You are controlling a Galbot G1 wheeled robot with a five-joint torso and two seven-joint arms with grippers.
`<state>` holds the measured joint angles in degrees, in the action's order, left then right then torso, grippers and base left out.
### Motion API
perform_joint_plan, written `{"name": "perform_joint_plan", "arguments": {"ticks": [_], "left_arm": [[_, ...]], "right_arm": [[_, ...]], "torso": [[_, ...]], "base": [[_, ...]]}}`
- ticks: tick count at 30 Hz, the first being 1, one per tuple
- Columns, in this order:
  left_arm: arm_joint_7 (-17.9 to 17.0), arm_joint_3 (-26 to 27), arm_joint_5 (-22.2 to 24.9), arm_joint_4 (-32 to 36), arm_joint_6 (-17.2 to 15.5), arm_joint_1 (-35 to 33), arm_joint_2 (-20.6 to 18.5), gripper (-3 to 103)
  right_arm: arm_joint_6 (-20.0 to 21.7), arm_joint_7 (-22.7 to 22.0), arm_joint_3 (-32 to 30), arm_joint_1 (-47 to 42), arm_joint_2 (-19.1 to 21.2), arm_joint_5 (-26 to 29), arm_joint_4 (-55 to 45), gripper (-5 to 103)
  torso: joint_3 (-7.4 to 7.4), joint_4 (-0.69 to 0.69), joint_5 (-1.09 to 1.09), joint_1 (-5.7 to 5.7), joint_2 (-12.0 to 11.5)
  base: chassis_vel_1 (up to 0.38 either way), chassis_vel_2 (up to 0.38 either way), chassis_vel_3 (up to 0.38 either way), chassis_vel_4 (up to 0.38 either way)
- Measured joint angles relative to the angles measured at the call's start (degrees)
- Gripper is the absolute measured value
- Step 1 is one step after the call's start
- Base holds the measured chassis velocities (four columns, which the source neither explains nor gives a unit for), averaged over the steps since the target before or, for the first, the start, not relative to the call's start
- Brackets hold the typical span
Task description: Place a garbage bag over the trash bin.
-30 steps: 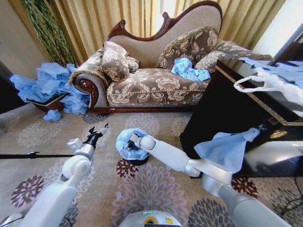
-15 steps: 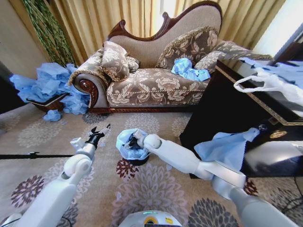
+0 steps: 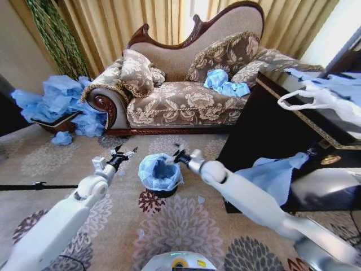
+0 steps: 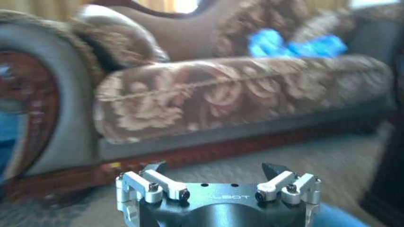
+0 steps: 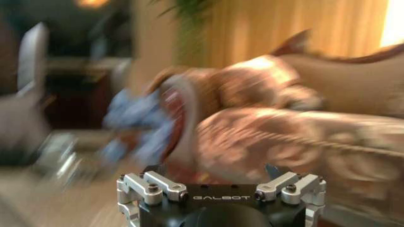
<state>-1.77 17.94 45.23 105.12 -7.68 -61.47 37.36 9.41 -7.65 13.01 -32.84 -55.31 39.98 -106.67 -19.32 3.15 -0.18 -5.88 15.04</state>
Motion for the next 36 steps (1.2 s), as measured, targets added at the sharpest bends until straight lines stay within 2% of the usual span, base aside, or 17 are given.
{"name": "perform_joint_plan", "arguments": {"ticks": [1,2,4,6,7,9,10,15,18,19,22,23,25,28,30,32,36], "left_arm": [[1.39,-2.03,-1.3,-0.01,0.2,0.27,-1.64,103],[1.39,-2.03,-1.3,-0.01,0.2,0.27,-1.64,103],[3.48,-4.73,-4.33,0.15,1.18,0.73,-3.73,100],[5.6,-5.44,-8.0,0.74,2.33,-0.29,-5.14,99],[5.6,-5.44,-8.0,0.74,2.33,-0.29,-5.14,99],[7.05,-6.36,-11.0,0.75,3.17,-0.66,-5.72,98],[7.32,-8.82,-13.43,0.3,3.66,0.34,-5.77,98],[6.72,-11.95,-18.52,-0.26,3.61,1.48,-5.55,98],[5.17,-13.98,-26.19,-1.76,2.91,1.64,-5.29,91],[5.17,-13.98,-26.19,-1.76,2.91,1.64,-5.29,91],[3.44,-16.57,-30.01,-4.5,2.1,3.44,-4.16,76],[2.86,-17.88,-30.32,-5.78,2.16,4.51,-3.64,71],[2.57,-18.43,-30.39,-6.32,2.21,4.93,-3.37,71],[1.29,-21.0,-30.63,-9.23,2.33,7.33,-1.42,54],[0.93,-21.73,-30.6,-9.86,2.52,8.11,-0.84,49],[-0.12,-23.36,-30.33,-11.82,3.97,10.37,0.65,38],[-1.58,-25.42,-28.45,-15.47,6.32,14.67,3.74,27]], "right_arm": [[-0.28,-2.27,-4.81,-4.22,0.62,0.8,-2.8,100],[-0.28,-2.27,-4.81,-4.22,0.62,0.8,-2.8,100],[-0.79,-2.86,-13.69,-13.24,2.18,0.21,-6.22,100],[-1.66,-2.04,-20.07,-23.0,2.68,-1.45,-7.55,100],[-1.66,-2.04,-20.07,-23.0,2.68,-1.45,-7.55,100],[-3.11,-0.48,-25.15,-31.51,1.84,-3.57,-8.11,100],[-4.54,0.8,-28.31,-38.9,0.32,-5.6,-8.18,100],[-7.25,2.42,-31.02,-46.96,-3.2,-9.11,-7.12,100],[-9.45,3.29,-30.98,-50.26,-7.51,-13.13,-3.84,100],[-9.45,3.29,-30.98,-50.26,-7.51,-13.13,-3.84,100],[-12.44,3.97,-31.07,-51.18,-10.62,-16.34,-0.39,100],[-13.36,4.18,-31.53,-51.64,-11.46,-17.19,0.32,100],[-13.84,4.34,-31.86,-51.94,-11.91,-17.69,0.64,100],[-15.94,4.86,-33.38,-53.73,-13.94,-19.89,1.85,100],[-16.53,5.05,-33.7,-54.25,-14.42,-20.42,2.22,100],[-17.86,5.44,-34.48,-55.19,-15.37,-21.62,3.12,100],[-19.24,5.76,-35.48,-56.23,-16.62,-22.73,4.21,100]], "torso": [[0.0,-0.01,0.02,0.01,0.0],[0.0,-0.01,0.02,0.01,0.0],[0.0,0.01,-0.02,0.0,0.0],[0.0,0.08,0.02,0.01,0.0],[0.0,0.08,0.02,0.01,0.0],[0.01,0.0,0.05,0.01,0.0],[0.0,0.02,-0.02,0.01,0.0],[0.01,0.09,-0.02,0.02,0.0],[0.0,0.0,-0.05,0.01,0.0],[0.0,0.0,-0.05,0.01,0.0],[0.0,-0.02,0.02,0.01,0.0],[0.0,0.01,0.0,0.0,0.0],[-0.01,0.02,-0.02,0.0,0.0],[-0.01,0.0,0.0,0.0,0.0],[-0.01,0.01,-0.01,0.0,0.0],[-0.01,0.01,-0.02,0.0,0.0],[-0.01,0.03,-0.03,0.0,0.0]], "base": [[0.0,0.0,0.0,0.0],[0.0,0.0,0.0,0.0],[0.0,0.0,0.0,0.0],[0.0,0.0,0.0,0.0],[0.0,0.0,0.0,0.0],[0.0,0.0,0.0,0.0],[0.0,0.0,0.0,0.0],[0.0,0.0,0.0,0.0],[0.0,0.0,0.0,0.0],[0.0,0.0,0.0,0.0],[0.0,0.0,0.0,0.0],[0.0,0.0,0.0,0.0],[0.0,0.0,0.0,0.0],[0.0,0.0,0.0,0.0],[0.0,0.0,0.0,0.0],[0.0,0.0,0.0,0.0],[0.0,0.0,0.0,0.0]]}}
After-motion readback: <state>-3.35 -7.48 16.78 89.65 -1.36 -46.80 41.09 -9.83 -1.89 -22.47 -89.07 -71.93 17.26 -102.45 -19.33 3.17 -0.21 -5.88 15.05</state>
